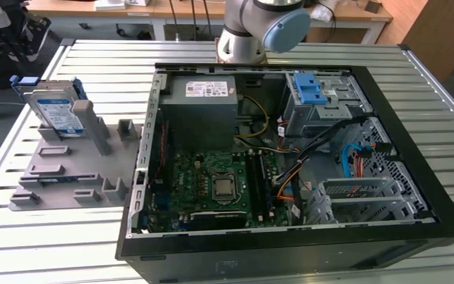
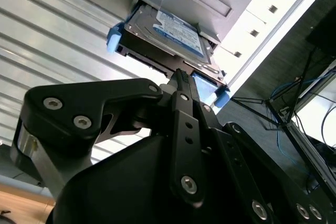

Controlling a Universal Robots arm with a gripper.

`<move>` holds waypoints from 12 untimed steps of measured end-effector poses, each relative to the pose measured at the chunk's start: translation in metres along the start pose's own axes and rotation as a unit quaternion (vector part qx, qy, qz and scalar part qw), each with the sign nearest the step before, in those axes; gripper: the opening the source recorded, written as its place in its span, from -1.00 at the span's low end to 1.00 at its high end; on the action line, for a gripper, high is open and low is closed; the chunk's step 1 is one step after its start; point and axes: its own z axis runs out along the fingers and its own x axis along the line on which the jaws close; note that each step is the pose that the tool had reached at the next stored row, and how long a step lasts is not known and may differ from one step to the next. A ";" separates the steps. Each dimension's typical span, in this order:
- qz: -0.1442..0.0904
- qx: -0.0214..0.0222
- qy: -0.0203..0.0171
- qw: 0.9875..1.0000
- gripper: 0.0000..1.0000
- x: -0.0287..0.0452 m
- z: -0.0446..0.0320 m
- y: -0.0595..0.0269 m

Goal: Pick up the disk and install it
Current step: 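Reach for the disk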

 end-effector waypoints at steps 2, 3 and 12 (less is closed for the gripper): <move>0.000 0.000 0.000 1.000 -0.79 0.0046 0.0003 0.0005; 0.000 0.000 0.000 1.000 -0.79 0.0072 0.0003 0.0006; 0.000 0.000 0.000 1.000 -0.79 0.0189 0.0008 0.0007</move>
